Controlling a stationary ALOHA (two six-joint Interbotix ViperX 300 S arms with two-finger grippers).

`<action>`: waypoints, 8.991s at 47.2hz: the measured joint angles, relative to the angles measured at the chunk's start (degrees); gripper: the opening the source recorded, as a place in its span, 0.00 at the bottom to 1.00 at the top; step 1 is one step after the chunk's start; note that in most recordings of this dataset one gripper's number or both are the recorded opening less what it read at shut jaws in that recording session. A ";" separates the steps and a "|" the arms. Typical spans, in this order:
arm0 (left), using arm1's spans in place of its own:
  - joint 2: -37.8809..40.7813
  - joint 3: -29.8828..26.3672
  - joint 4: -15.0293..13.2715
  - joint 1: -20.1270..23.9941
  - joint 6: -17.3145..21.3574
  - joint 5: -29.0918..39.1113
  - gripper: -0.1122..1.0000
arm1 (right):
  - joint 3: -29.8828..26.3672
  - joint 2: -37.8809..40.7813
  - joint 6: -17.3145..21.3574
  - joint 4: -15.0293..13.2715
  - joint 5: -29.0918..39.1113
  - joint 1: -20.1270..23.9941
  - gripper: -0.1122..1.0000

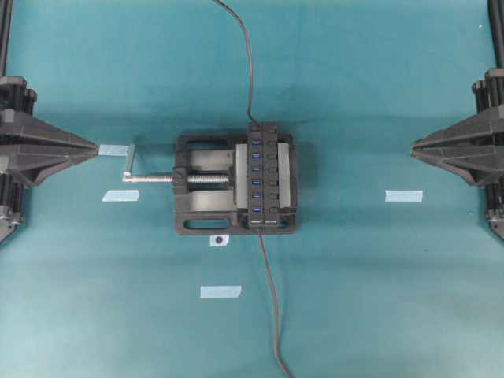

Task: Insert the USB into the front port of the fixed hub.
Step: 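Move the right gripper from rest toward the clamped black USB hub, then lower the open right gripper beside the black USB cable near the hub, then close the right gripper on the cable behind the plug and lift it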

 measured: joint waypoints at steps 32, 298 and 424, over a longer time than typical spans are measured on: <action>-0.35 -5.80 0.53 1.49 0.44 17.58 0.10 | -6.86 6.15 2.99 4.22 21.62 -5.98 0.06; 4.75 -10.46 0.70 4.13 0.00 28.74 0.10 | -36.12 60.38 -5.71 0.70 26.10 -12.92 0.79; 4.13 -10.37 0.79 4.22 -1.14 28.74 0.10 | -40.08 60.47 -5.71 0.79 30.59 -12.30 0.13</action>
